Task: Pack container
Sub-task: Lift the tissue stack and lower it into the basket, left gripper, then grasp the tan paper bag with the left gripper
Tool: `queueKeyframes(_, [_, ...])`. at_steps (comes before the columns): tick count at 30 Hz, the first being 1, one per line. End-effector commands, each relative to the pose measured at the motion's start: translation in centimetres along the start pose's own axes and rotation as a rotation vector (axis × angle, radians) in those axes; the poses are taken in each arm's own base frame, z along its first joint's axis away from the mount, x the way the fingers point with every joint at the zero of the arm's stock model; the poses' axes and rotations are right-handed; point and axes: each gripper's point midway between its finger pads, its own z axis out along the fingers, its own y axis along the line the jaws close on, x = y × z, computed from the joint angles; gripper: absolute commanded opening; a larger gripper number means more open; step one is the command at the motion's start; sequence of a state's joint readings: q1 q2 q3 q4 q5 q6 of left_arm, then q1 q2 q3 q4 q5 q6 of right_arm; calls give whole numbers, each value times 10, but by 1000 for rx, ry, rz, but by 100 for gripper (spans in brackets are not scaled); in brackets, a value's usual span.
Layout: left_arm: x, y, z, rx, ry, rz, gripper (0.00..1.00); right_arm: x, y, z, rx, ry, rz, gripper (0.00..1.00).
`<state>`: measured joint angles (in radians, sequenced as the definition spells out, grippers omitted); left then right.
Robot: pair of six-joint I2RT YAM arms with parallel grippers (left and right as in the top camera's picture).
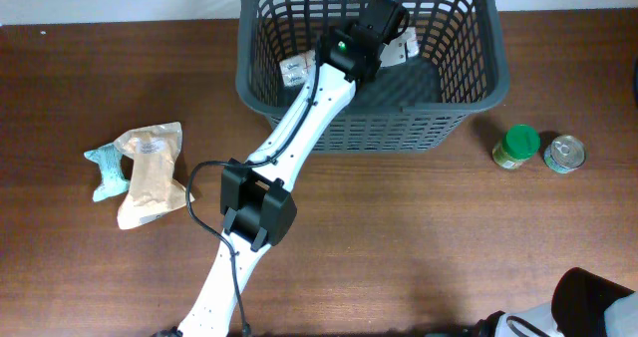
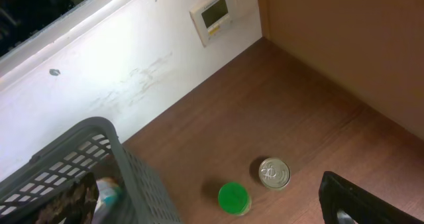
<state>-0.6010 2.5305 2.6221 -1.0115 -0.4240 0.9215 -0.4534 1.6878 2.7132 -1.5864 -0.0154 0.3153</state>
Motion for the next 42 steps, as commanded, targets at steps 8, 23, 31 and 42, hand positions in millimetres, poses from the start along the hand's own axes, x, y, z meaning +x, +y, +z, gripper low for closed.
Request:
queueKeyframes(8, [49, 102, -196, -183, -143, -397, 99, -2, -3, 1, 11, -6, 12, 99])
queueKeyframes(23, [238, 106, -291, -142, 47, -758, 89, -2, -3, 1, 11, -6, 12, 99])
queueKeyframes(31, [354, 11, -199, 218, 451, -1189, 89, -2, -3, 1, 11, -6, 12, 99])
queueKeyframes(42, [428, -126, -80, 446, 620, -1403, 84, -2, -3, 1, 11, -6, 12, 99])
